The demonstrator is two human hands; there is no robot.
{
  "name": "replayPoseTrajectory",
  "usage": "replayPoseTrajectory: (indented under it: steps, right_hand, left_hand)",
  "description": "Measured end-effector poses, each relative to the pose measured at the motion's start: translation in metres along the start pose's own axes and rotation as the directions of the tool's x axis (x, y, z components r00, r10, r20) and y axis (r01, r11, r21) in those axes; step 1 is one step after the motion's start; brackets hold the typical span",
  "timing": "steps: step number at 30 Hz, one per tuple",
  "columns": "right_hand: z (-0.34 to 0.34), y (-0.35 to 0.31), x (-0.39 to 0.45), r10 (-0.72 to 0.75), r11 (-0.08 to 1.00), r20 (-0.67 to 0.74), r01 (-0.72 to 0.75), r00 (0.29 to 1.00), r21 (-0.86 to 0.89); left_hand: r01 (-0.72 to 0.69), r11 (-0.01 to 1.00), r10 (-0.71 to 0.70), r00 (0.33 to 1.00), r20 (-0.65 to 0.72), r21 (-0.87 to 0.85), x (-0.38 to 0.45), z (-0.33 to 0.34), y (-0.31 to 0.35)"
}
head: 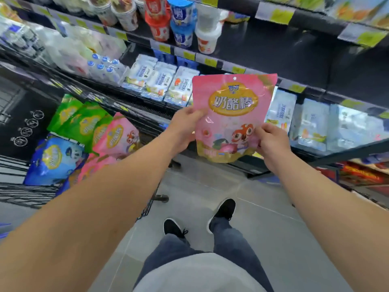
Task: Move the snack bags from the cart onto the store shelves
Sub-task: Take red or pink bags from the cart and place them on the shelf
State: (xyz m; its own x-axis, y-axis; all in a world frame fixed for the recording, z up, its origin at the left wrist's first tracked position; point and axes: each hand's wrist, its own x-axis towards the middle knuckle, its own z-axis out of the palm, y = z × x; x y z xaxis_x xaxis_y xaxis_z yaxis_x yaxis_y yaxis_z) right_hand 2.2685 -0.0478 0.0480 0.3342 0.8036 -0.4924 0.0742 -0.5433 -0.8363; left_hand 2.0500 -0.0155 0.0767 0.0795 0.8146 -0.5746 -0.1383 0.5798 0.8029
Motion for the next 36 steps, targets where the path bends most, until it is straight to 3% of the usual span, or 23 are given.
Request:
replayPoseTrajectory:
  steps: [4,12,26,33,36]
  right_hand:
    - [-0.052,-0.004,0.043,0.053,0.997,-0.062,-0.049,0.997,0.063]
    - [-0.109,-0.005,0.099,0.093,0.991,-0.168,-0.076,0.981,0.107]
    - [-0.130,-0.019,0.206,0.045,0.998,-0.356,-0.024,0.933,0.063]
    - [-0.132,-0.048,0.276,-0.064,0.984,-0.453,0.132,0.889,0.119]
    - [-0.134,-0.060,0.300,-0.147,0.980,-0.511,0.194,0.847,0.040]
  left_hand:
    - [-0.003,0.970,-0.010,0.999,0.051,0.245,0.027,0.059,-0.006]
    - [-0.052,0.890,0.068,0.997,-0.020,0.453,0.093,0.129,-0.007]
    - [-0.103,0.881,0.092,0.995,0.046,0.461,0.219,0.191,0.022]
    - [-0.310,0.859,0.299,0.950,0.093,0.407,0.289,0.220,0.060]
    - [-0.442,0.749,0.465,0.881,0.084,0.494,0.311,0.229,0.064]
